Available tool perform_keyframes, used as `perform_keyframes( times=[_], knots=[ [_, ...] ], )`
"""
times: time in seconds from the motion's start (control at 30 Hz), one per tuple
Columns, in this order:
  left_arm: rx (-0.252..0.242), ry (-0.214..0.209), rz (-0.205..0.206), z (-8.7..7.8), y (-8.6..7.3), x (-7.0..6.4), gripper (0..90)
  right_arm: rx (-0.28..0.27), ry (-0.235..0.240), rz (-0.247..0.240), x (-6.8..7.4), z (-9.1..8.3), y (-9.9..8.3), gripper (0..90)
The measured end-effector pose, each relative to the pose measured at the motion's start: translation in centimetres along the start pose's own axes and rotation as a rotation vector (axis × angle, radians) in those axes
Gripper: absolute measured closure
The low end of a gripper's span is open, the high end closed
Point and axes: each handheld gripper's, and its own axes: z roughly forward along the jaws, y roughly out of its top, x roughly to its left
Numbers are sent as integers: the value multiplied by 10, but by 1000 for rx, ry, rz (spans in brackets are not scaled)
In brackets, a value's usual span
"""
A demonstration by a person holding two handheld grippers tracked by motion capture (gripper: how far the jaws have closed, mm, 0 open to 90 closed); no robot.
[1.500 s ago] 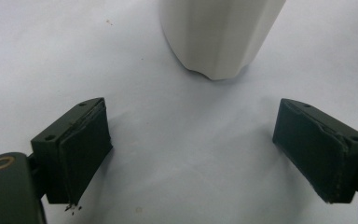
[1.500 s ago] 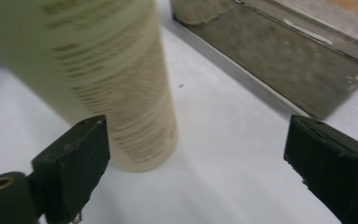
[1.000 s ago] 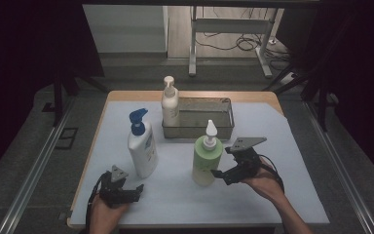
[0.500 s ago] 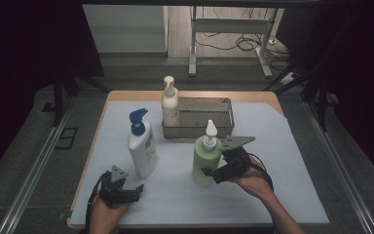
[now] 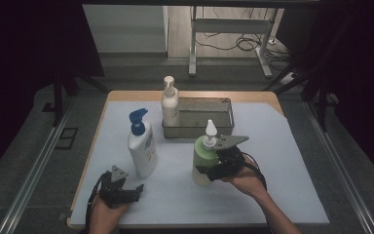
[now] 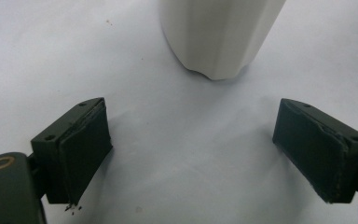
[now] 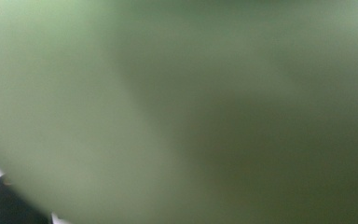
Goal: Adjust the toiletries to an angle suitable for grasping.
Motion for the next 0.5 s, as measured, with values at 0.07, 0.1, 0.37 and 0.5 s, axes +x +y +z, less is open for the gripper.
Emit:
perform_keyframes(
  times=[0.07, 0.1, 0.37, 0.5],
  knots=[
    [0, 0, 0, 0, 0, 0, 106, 2, -14, -5, 2, -1, 0, 120],
    [0, 0, 0, 0, 0, 0, 106, 2, -14, -5, 2, -1, 0, 120],
    [0, 0, 0, 0, 0, 0, 106, 32, -51, 12, 6, -1, 5, 128],
    [0, -1, 0, 0, 0, 0, 106, 32, -70, 6, 6, -4, 11, 128]
  ],
)
